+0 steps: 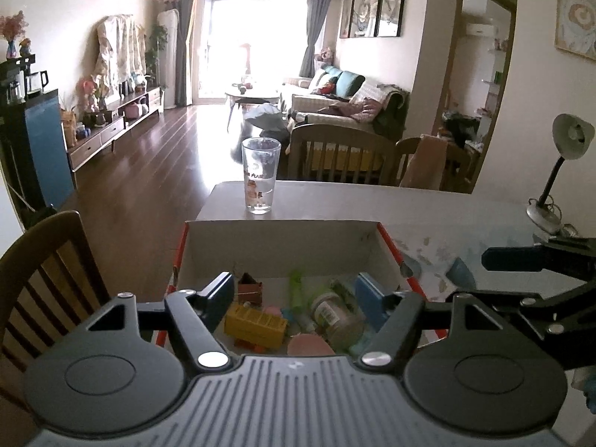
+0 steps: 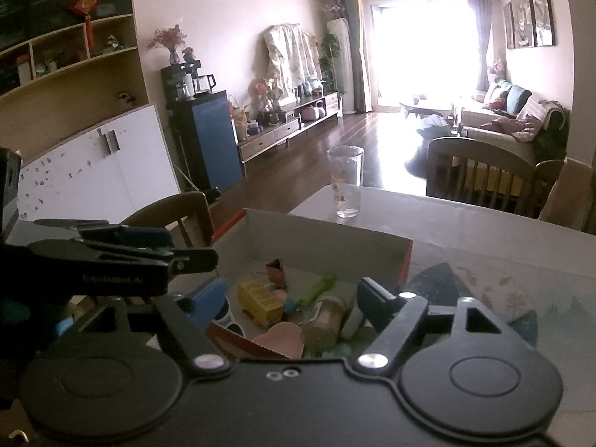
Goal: Organize rigid objects
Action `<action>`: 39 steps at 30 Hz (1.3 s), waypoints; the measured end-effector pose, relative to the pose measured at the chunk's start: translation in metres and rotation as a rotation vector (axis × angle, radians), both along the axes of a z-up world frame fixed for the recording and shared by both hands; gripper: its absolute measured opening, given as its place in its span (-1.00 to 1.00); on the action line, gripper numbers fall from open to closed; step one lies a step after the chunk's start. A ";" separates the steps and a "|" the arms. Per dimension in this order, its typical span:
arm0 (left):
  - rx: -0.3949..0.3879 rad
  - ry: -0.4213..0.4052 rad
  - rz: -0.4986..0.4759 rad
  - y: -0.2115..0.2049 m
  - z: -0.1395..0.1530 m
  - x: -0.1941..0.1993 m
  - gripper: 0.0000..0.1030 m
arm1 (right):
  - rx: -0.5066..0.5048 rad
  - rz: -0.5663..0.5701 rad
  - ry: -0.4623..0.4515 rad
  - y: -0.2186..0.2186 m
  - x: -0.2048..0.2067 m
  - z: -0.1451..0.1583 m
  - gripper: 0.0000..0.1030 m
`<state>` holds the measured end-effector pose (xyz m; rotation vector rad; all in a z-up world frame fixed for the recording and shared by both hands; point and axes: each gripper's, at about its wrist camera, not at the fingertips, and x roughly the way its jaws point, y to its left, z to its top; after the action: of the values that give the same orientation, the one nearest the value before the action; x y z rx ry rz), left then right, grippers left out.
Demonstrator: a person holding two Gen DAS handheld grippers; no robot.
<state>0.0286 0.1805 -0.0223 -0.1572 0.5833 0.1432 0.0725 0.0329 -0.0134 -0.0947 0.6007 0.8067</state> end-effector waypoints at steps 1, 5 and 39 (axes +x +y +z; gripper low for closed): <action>-0.005 -0.002 0.002 0.000 0.000 -0.001 0.45 | 0.005 0.001 -0.002 -0.001 -0.001 0.000 0.66; -0.027 -0.001 0.012 -0.001 0.000 -0.005 0.65 | 0.020 0.002 -0.021 -0.006 -0.005 0.000 0.94; -0.029 0.001 0.070 -0.022 0.000 -0.038 1.00 | 0.071 -0.094 0.017 -0.047 -0.019 -0.008 1.00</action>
<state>-0.0091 0.1588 -0.0222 -0.2056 0.5808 0.2027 0.0530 -0.0137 -0.0217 0.0055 0.5874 0.7372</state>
